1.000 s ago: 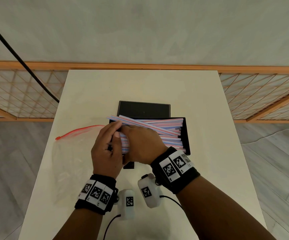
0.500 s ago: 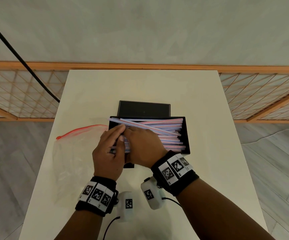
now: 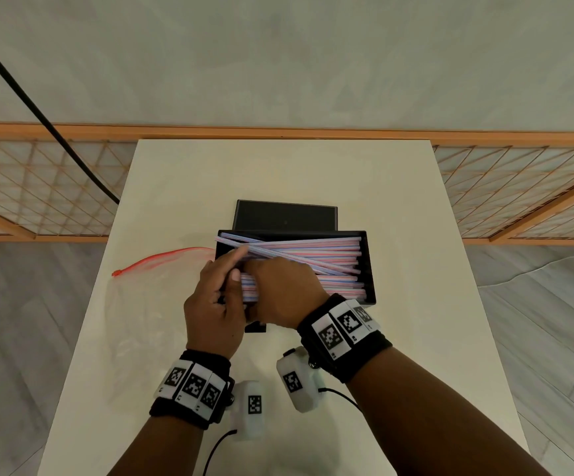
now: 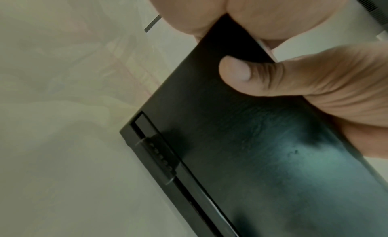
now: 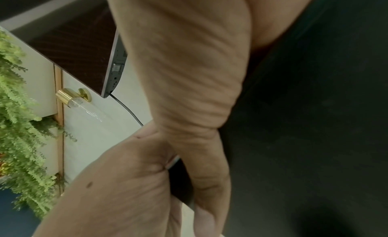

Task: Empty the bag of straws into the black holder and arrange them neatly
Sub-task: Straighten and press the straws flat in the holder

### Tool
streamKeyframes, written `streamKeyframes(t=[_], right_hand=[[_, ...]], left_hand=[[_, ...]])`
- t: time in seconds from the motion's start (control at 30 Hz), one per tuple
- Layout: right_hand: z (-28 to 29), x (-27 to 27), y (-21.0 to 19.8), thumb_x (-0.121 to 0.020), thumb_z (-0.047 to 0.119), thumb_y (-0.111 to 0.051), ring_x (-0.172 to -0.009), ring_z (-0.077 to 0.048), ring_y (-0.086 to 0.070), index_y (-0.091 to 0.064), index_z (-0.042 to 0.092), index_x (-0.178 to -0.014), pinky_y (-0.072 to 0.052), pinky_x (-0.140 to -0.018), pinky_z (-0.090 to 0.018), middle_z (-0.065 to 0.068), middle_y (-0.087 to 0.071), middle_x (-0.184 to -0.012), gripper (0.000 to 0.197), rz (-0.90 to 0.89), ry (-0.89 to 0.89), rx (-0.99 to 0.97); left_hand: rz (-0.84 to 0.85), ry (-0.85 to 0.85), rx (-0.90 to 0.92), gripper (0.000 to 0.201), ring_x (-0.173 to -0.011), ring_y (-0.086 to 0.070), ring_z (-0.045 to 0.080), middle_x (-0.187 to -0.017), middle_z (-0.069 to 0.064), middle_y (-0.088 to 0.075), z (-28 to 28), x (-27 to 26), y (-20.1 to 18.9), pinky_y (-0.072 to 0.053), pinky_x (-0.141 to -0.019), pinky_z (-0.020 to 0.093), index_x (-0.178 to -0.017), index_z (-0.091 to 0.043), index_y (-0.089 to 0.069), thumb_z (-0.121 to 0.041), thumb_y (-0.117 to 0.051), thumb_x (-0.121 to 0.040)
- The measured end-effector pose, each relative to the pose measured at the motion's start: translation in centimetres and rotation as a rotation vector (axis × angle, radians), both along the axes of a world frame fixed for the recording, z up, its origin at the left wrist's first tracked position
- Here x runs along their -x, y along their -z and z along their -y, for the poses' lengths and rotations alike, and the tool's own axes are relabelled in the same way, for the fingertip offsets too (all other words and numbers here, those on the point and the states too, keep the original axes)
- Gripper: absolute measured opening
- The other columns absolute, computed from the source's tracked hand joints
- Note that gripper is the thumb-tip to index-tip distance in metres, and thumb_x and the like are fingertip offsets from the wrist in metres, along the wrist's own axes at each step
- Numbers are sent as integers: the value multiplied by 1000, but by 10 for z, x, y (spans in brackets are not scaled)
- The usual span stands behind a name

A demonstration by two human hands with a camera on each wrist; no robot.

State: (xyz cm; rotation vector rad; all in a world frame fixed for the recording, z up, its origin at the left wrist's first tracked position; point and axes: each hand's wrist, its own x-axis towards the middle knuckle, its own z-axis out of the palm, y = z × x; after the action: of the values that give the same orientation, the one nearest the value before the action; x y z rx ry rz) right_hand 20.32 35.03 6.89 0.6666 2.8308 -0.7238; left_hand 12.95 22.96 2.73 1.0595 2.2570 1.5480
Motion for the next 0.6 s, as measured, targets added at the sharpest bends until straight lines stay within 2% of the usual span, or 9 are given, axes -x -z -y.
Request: streamKeyframes(t=[0.1,0.2,0.27,0.33,0.4,0.47,0.6], right_hand=[[2,0,1,-78,49,-75,-99,-24,-69,-53,27,-134,-58,-83,-41,2,-71,-113,64,-8,5,-2],[2,0,1,-79,47,-75,-101,-24,-68,-53,26,-134,-58,-82,-40,2,-70,-115,63,-3,4,6],[2,-1,0,-78,48,-75,-99,-24,-69,-52,26,-136,-56,-80,-38,2,-71,-114,65,-10,4,-31],[4,-2,0,-78,50,-75,-96,-24,-70,-51,26,-137,-57,-80,-38,3,-71,-112,69,-29,9,-72],[6,-3,1,-78,52,-74,-97,-24,-70,-49,26,-140,-57,-82,-39,2,-71,-114,71,-46,8,-88],[6,-3,2,-79,52,-74,-98,-23,-70,-49,25,-140,-56,-82,-38,3,-70,-116,72,-60,7,-95],[6,-3,4,-76,53,-76,-97,-24,-70,-53,24,-136,-55,-83,-39,1,-71,-115,71,-84,18,-137]], left_hand=[[35,-6,-15,32,-118,-64,16,-131,-5,-65,0,0,1,-61,-83,49,-131,-23,-64,-23,-45,-105],[13,-2,-18,32,-120,-64,15,-130,-5,-66,1,0,1,-60,-88,47,-130,-20,-65,-20,-46,-105],[38,-24,-21,31,-118,-64,10,-129,-6,-67,-1,-1,-2,-59,-91,40,-129,-18,-66,-21,-47,-105],[72,-38,-34,31,-116,-64,3,-127,-5,-68,-2,-2,-5,-56,-95,26,-127,-15,-67,-20,-48,-103],[86,-29,-45,31,-115,-63,-2,-126,-4,-69,-2,-2,-7,-52,-93,13,-127,-12,-68,-15,-48,-102],[106,-25,-57,31,-115,-63,-4,-125,-1,-69,-2,-2,-7,-49,-92,9,-126,-10,-68,-8,-50,-101],[97,-24,-61,32,-116,-64,-1,-126,1,-69,-1,-2,-8,-48,-91,7,-126,-8,-68,-2,-51,-100]])
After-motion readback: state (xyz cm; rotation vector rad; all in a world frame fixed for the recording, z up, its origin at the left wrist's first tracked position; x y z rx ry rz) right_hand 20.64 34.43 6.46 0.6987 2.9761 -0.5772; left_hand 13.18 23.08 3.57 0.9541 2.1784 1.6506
